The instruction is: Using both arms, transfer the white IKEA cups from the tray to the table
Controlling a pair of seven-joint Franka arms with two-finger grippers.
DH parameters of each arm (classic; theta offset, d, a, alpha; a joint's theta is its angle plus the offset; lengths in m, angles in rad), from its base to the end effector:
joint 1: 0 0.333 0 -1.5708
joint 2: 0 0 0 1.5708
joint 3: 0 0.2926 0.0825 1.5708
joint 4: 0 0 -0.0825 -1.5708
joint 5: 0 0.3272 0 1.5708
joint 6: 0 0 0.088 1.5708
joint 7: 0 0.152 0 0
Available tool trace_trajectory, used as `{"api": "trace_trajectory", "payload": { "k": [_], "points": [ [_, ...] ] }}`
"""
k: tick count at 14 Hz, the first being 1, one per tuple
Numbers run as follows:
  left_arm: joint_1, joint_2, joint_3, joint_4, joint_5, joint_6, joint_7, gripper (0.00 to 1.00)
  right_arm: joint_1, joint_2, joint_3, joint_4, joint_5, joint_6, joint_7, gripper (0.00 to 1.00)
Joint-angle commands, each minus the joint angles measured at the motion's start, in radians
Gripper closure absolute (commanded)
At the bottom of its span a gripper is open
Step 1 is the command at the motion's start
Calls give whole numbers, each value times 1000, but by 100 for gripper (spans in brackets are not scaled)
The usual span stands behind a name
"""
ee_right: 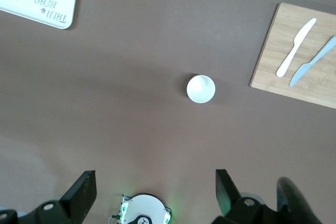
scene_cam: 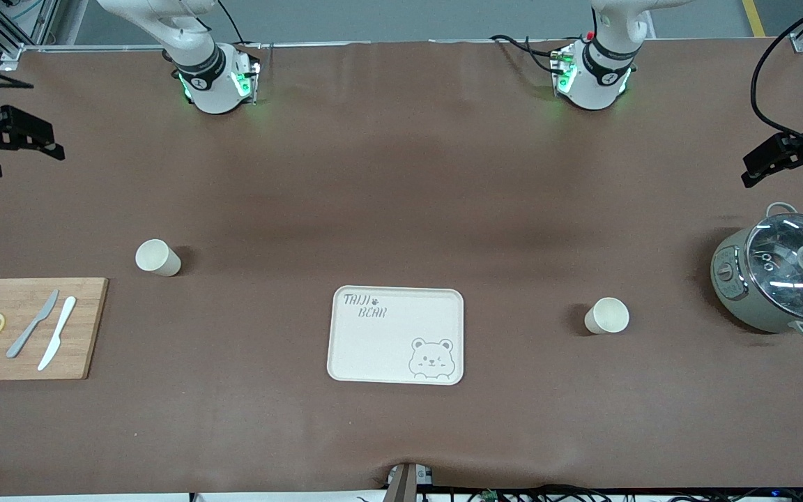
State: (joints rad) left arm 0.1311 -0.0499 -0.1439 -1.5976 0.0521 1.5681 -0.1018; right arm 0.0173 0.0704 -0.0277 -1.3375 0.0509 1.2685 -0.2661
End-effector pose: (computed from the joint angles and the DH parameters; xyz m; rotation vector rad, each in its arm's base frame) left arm 0.4842 0.0001 0.5692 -3.0803 -0.1383 -0.0358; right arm 0.4784 0.0043 0.5910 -3.0412 -0.4090 0.2021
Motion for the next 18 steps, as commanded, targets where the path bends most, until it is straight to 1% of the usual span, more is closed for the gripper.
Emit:
{"api": "trace_trajectory", "payload": {
  "k": [1,2,3,5,7,11,12,14,18],
  "points": [
    [4,-7,-17,25,-12,-33,13,0,-2,-137,3,-205,-16,137,-7,0],
    [-1,-5,-22,33,-12,-34,10,0,-5,-182,2,-277,-17,191,-10,0],
    [1,-5,-34,34,-9,-34,10,0,-10,-184,-3,-287,-19,199,-15,0],
    [1,-5,-39,41,-5,-34,16,0,-14,-184,-3,-273,-26,198,-68,0],
    [-2,-4,-39,47,-11,-34,17,0,-7,-164,2,-233,-100,198,-139,0],
    [-11,-8,-31,44,-15,-36,17,0,-7,-156,2,-227,-108,195,-147,0],
    [-48,-8,-20,44,-9,-36,1,0,-7,-156,2,-229,-105,193,-145,0],
    [-131,-24,44,41,-3,-74,-27,0,-8,-150,2,-223,-98,189,-144,0],
    [-185,-30,92,21,-3,-65,-33,0,-3,-141,2,-210,-105,186,-145,0]
  ]
}}
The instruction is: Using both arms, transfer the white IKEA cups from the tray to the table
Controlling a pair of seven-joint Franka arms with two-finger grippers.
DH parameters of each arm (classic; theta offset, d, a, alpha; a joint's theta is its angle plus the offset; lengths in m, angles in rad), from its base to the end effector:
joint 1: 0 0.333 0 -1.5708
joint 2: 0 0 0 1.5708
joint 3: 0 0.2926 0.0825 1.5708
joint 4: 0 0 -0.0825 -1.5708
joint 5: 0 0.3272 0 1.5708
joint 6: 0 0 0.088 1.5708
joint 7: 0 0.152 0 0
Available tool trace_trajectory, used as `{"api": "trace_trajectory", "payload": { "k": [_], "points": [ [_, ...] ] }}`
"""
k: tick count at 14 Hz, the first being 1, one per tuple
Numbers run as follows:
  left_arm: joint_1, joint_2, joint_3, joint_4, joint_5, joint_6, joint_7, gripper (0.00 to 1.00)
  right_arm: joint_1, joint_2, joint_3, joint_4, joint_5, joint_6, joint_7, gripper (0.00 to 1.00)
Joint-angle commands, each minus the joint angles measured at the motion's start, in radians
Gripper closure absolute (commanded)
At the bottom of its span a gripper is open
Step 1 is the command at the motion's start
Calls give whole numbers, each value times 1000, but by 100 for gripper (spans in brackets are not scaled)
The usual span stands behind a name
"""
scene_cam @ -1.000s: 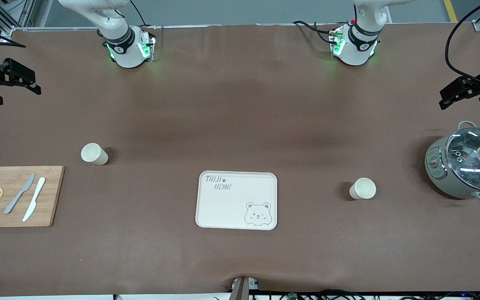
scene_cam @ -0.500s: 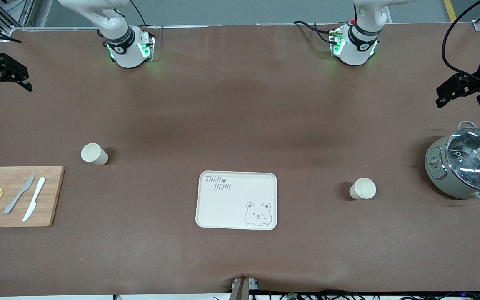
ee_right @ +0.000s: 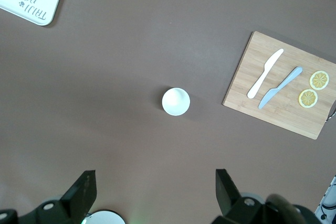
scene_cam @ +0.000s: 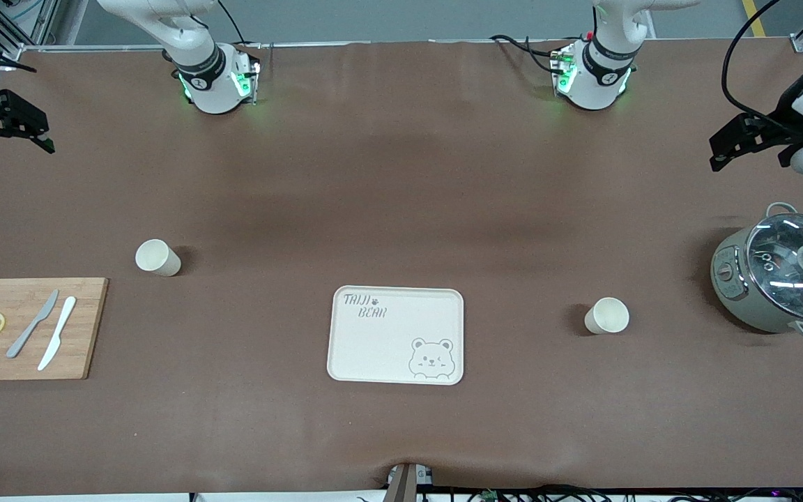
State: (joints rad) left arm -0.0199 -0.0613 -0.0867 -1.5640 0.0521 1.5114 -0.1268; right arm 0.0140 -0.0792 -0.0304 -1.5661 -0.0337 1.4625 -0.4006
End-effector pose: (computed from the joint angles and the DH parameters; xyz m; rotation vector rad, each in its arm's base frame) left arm 0.4727 -0.0436 0.5836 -3.0854 -0.0365 -0.0233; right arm 0.4623 -0.0136 0.5868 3.0594 0.5901 -0.0473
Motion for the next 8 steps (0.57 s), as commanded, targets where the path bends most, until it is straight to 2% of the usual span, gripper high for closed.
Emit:
{"api": "trace_trajectory", "payload": {
  "k": [1,8],
  "points": [
    [-29,-19,36,-10,-6,6,-10,0,-3,9,3,18,-20,-14,-12,0],
    [-25,-9,35,1,-15,27,-10,0,-8,21,1,17,-15,-40,-15,0]
  ]
}}
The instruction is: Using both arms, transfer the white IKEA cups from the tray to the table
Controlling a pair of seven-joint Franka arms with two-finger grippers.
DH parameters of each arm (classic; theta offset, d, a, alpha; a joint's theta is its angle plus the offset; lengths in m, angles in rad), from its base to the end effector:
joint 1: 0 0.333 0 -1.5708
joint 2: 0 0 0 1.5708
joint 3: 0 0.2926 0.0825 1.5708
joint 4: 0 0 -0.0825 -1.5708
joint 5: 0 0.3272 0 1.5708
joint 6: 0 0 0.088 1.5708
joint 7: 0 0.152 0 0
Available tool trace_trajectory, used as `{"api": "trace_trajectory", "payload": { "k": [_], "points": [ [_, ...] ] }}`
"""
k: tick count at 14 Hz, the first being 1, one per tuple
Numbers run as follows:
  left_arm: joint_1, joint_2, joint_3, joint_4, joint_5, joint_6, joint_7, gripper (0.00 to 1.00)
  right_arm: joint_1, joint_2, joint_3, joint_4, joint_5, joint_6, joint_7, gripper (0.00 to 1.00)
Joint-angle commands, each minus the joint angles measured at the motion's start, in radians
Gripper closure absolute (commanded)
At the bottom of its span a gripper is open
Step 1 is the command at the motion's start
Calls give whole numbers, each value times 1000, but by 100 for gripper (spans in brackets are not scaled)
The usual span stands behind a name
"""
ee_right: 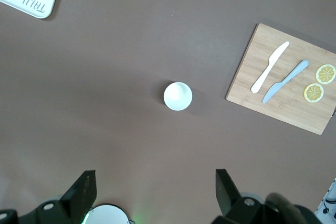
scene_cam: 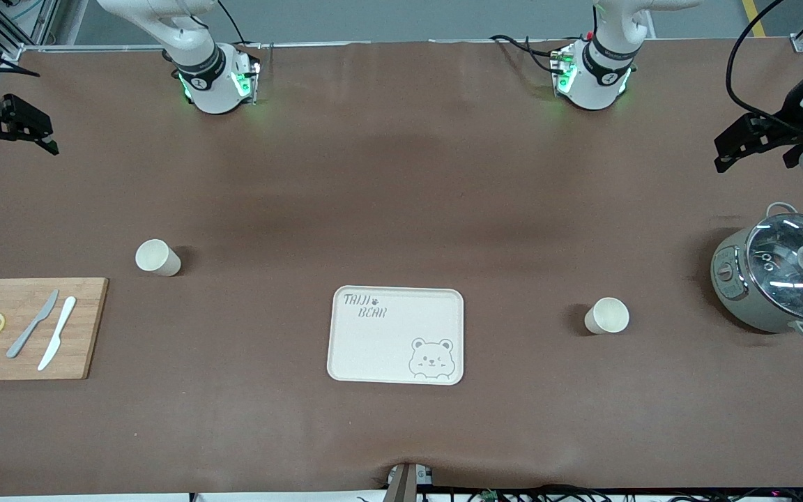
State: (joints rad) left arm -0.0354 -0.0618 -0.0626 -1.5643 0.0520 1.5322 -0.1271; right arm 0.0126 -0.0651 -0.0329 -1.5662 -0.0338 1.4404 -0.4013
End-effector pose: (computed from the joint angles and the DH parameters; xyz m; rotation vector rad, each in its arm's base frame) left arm 0.4760 -0.0396 0.5856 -3.0886 -0.0493 -0.0551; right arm 0.4624 -0.0154 0.5784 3.0663 0.5861 -0.1030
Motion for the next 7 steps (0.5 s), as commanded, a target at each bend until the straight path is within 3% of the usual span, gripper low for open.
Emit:
{"api": "trace_trajectory", "payload": {
  "k": [1,7],
  "points": [
    [-8,-10,12,0,-15,5,-9,0,-6,7,5,18,-17,-18,-14,0],
    [12,-6,4,-6,-18,-20,-2,0,-8,7,4,17,-17,-26,-14,0]
  ]
}}
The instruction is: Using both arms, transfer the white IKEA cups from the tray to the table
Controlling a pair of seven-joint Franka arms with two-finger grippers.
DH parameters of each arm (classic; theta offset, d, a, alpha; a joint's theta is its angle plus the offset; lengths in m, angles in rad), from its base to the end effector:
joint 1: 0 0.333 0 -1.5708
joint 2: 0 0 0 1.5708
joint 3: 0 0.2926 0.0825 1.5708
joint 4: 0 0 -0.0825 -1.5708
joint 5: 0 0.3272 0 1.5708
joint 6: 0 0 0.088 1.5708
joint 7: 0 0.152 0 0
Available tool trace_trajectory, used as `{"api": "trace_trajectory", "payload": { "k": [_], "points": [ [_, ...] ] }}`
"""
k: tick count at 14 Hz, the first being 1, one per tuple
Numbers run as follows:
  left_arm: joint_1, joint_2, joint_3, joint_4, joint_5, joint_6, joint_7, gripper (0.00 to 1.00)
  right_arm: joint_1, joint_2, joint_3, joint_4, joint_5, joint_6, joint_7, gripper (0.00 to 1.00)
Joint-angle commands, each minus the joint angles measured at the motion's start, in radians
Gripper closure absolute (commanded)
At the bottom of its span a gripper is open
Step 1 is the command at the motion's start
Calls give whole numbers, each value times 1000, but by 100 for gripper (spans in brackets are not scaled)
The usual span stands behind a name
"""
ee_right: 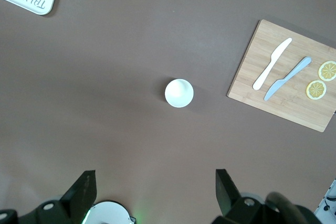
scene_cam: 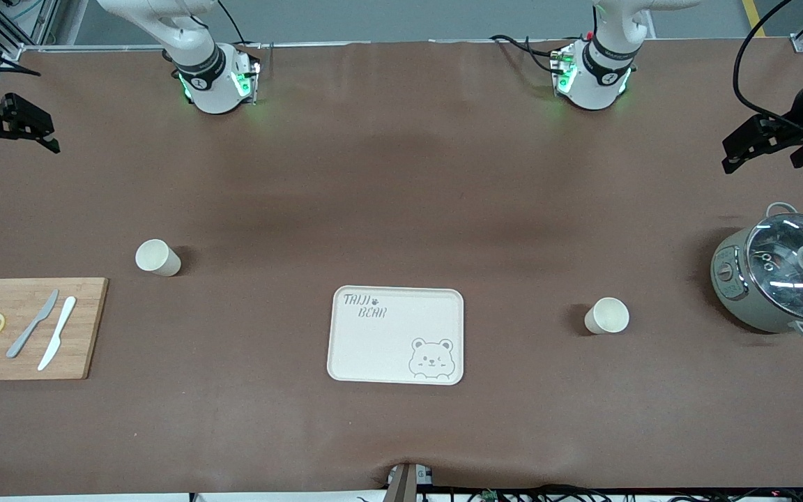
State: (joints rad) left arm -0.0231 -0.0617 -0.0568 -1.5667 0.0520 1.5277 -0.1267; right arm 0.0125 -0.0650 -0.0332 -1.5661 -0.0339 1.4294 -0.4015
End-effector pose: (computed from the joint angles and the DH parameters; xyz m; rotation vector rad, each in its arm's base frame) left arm 0.4759 -0.0308 0.5842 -3.0875 -0.0767 -0.0436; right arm 0.4606 -0.0156 0.5776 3.0680 0.5859 -0.1199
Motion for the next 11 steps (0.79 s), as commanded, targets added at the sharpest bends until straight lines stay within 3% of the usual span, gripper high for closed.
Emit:
{"api": "trace_trajectory", "payload": {
  "k": [1,4,11],
  "points": [
    [-3,-7,-2,-3,-20,-15,-2,0,-9,7,4,18,-15,-15,-13,0],
    [2,-7,2,7,-92,-47,-2,0,-8,7,4,29,-18,-14,-11,0],
    [8,14,8,37,-52,-49,4,0,0,10,4,29,-21,-15,-10,0]
  ]
}}
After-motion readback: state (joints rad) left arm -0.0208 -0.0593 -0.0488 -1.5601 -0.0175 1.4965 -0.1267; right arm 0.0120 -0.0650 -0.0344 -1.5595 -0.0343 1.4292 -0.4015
